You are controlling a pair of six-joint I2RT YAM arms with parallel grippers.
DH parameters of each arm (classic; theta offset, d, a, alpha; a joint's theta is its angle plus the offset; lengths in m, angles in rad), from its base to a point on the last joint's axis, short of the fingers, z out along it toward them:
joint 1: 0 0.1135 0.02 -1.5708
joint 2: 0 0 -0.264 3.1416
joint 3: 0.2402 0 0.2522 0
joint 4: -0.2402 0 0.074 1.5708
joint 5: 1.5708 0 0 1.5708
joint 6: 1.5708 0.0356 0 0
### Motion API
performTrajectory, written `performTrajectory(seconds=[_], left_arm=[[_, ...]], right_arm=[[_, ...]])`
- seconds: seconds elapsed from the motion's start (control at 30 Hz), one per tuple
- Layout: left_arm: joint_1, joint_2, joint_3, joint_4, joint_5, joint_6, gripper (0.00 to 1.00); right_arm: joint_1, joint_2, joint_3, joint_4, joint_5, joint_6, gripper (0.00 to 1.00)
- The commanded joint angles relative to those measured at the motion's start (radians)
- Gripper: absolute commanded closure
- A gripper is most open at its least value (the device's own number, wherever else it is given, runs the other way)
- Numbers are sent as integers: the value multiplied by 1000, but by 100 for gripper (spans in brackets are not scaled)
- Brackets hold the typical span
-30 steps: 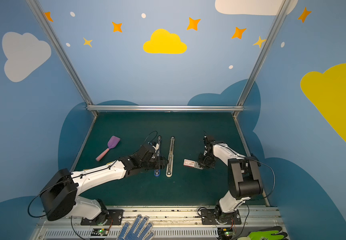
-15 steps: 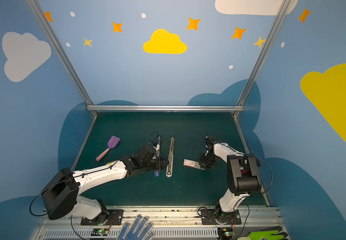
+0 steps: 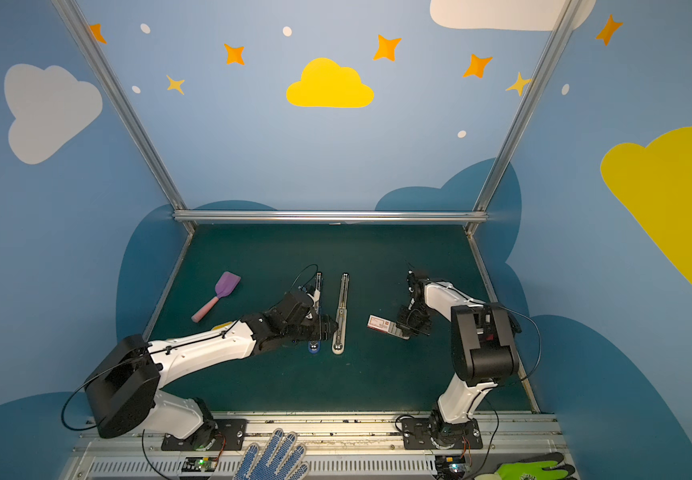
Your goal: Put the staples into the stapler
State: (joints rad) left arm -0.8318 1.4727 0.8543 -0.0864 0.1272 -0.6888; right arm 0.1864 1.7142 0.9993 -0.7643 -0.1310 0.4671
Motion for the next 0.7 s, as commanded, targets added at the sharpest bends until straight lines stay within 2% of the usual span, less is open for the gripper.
performTrajectory(seconds=[0.0, 0.17, 0.3, 0.67], left_arm=[[-1, 7, 20, 1, 4, 2, 30], [-1, 2, 17, -1, 0, 2, 30], [-1, 2, 17, -3, 2, 2, 30], [-1, 1, 20, -6, 0, 5, 30]], right_arm=[[6, 20, 33, -25, 27, -3, 90], [8, 26, 52, -37, 35, -10, 90], [7, 39, 59, -40, 27, -14, 95], [8, 62, 72, -53, 11, -22, 94]])
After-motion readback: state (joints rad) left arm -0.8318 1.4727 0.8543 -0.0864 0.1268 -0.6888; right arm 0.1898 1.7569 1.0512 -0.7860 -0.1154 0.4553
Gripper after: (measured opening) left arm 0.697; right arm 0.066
